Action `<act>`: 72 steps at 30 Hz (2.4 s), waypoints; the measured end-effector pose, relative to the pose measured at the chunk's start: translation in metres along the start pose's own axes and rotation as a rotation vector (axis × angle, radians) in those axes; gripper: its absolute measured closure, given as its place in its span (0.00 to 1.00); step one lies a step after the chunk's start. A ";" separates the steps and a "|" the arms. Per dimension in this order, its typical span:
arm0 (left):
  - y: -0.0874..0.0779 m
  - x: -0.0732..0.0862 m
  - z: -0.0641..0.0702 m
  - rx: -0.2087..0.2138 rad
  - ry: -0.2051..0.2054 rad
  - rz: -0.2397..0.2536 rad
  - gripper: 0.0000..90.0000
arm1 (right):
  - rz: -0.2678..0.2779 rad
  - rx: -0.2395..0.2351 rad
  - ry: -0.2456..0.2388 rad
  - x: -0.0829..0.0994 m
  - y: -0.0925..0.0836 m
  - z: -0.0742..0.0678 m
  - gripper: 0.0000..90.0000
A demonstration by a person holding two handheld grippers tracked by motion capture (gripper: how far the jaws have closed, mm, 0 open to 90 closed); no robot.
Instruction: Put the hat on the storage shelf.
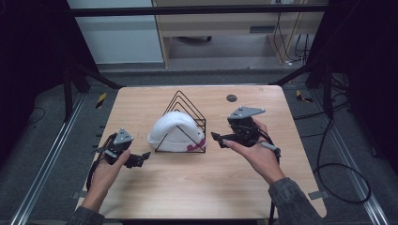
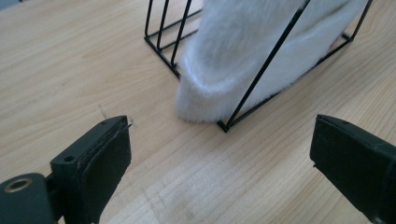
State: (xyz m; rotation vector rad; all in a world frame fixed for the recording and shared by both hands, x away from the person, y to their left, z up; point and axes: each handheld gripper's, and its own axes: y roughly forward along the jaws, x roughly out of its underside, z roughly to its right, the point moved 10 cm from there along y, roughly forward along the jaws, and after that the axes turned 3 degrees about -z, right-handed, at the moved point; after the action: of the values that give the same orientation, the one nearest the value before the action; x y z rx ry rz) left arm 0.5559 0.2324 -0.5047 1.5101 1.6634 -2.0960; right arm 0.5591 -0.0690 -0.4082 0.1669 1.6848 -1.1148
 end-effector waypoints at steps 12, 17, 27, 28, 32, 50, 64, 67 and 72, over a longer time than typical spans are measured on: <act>0.009 0.017 0.006 0.007 0.018 -0.040 0.05 | 0.004 0.037 0.016 0.047 -0.014 0.026 0.13; 0.009 0.024 0.006 0.007 0.014 -0.040 0.05 | -0.039 0.081 0.001 0.079 -0.009 0.033 0.14; 0.016 0.040 0.007 0.015 0.007 -0.069 0.05 | -0.076 0.084 0.057 0.140 0.006 0.034 0.13; 0.017 0.042 0.007 0.015 0.007 -0.076 0.05 | -0.081 0.084 0.066 0.144 0.007 0.034 0.13; 0.019 0.046 0.007 0.013 -0.001 -0.073 0.05 | -0.099 0.085 0.078 0.156 0.011 0.034 0.13; 0.034 0.061 0.002 0.023 -0.023 -0.111 0.04 | -0.106 0.159 0.159 0.181 0.022 0.055 0.13; 0.042 0.063 -0.003 0.015 -0.052 -0.067 0.00 | -0.126 0.197 0.202 0.183 0.032 0.060 0.13; 0.043 0.062 -0.003 0.013 -0.055 -0.054 0.00 | -0.147 0.205 0.199 0.184 0.034 0.060 0.12; 0.043 0.062 -0.003 0.013 -0.055 -0.053 0.00 | -0.166 0.226 0.180 0.185 0.035 0.058 0.10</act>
State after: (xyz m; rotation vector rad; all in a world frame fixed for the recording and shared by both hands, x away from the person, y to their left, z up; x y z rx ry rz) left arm 0.5501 0.2470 -0.5788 1.4132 1.6928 -2.1579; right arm 0.5398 -0.1651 -0.5794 0.2817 1.7514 -1.4524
